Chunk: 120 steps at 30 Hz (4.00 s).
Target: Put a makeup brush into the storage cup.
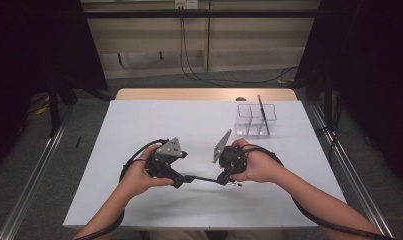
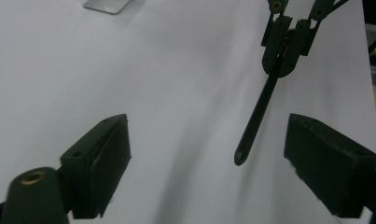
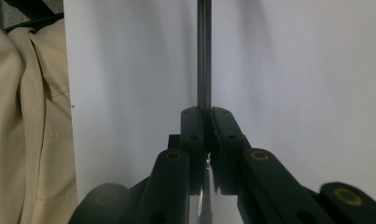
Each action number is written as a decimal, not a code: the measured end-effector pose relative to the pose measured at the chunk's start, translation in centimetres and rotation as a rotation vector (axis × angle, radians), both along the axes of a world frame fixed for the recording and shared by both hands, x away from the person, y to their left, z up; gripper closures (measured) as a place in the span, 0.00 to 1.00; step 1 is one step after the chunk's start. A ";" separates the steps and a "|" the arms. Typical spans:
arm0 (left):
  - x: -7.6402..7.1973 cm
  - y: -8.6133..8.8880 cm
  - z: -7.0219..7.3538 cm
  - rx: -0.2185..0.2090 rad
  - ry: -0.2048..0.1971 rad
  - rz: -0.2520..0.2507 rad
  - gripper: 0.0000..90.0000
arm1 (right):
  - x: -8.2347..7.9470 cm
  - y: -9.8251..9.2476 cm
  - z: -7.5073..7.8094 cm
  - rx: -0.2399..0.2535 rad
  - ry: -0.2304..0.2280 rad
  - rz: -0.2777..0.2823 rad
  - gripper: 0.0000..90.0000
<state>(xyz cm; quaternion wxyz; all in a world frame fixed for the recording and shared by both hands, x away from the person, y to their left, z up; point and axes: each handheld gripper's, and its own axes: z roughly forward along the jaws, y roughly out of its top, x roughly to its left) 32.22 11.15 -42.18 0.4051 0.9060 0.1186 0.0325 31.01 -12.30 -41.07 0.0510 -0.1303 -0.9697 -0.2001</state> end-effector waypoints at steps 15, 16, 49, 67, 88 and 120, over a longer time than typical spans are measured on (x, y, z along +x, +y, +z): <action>0.1 -1.2 -0.3 0.096 0.012 -0.077 0.44 | -0.1 0.3 0.1 0.008 -0.004 0.033 0.94; 0.1 -1.3 -0.2 0.101 0.013 -0.081 0.44 | -0.1 0.3 0.1 0.011 -0.009 0.036 0.94; -0.7 -3.4 -1.7 0.217 0.085 -0.230 0.93 | 0.8 0.2 2.1 0.127 -0.044 0.043 0.94; -0.6 -3.1 -1.6 0.218 0.103 -0.213 0.93 | 0.8 0.0 1.7 0.217 -0.059 0.008 0.58; -0.4 -1.8 -1.4 0.193 0.105 -0.162 0.93 | 1.3 -3.0 0.7 0.452 -0.116 -0.119 0.16; -0.5 -0.6 -1.7 0.091 0.116 -0.109 0.93 | 1.2 -4.9 0.2 0.756 -0.163 -0.279 0.15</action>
